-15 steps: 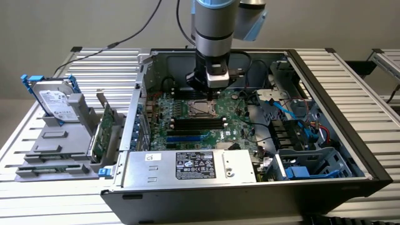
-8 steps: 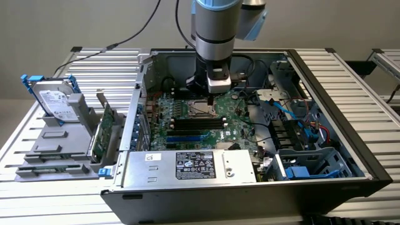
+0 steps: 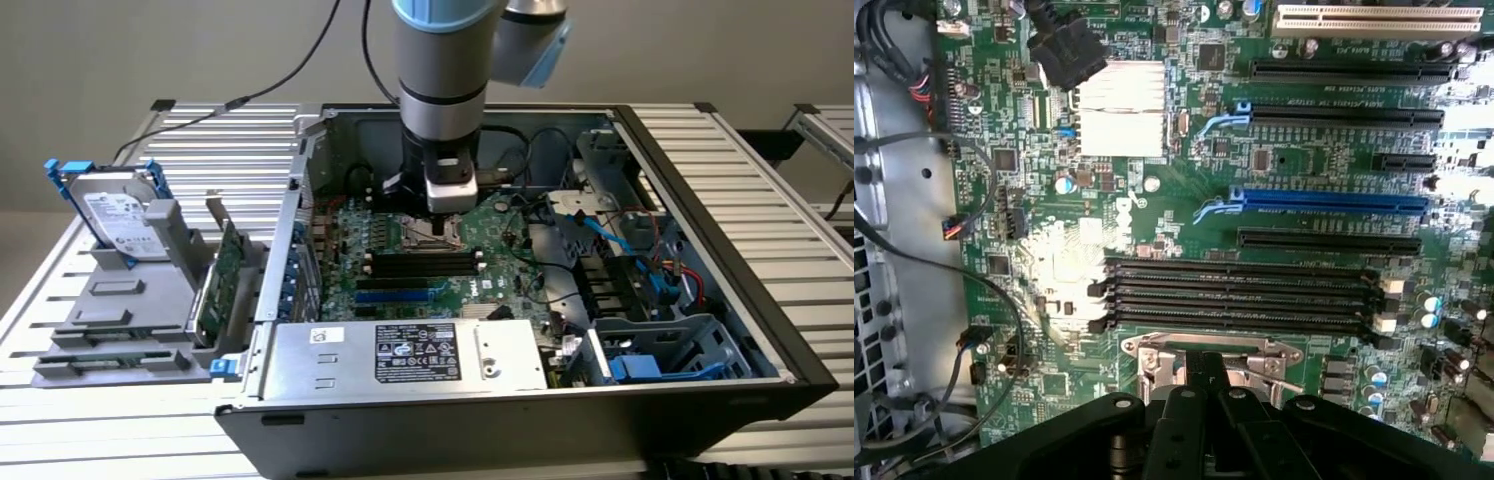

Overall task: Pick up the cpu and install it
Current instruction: 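Install the first cpu locking lever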

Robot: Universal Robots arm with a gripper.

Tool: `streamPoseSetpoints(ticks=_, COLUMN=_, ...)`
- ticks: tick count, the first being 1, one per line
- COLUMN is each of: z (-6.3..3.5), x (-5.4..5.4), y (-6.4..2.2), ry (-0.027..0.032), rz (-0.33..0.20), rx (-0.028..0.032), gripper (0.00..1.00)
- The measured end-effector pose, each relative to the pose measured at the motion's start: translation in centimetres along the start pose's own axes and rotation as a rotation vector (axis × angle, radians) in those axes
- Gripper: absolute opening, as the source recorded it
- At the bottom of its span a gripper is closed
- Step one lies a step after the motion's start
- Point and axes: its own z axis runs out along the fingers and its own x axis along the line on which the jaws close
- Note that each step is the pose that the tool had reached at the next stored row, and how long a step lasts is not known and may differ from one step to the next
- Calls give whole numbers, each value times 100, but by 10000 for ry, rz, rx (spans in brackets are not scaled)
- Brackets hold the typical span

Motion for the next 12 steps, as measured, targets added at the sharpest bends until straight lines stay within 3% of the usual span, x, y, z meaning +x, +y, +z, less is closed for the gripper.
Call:
streamPoseSetpoints(ticks=6, z=-15, x=-216, y=18, ry=-6, rz=-59, rx=4, gripper=11)
streamPoseSetpoints(ticks=12, z=-16, x=-266, y=16, ry=-20, rz=-161, rx=67, gripper=11)
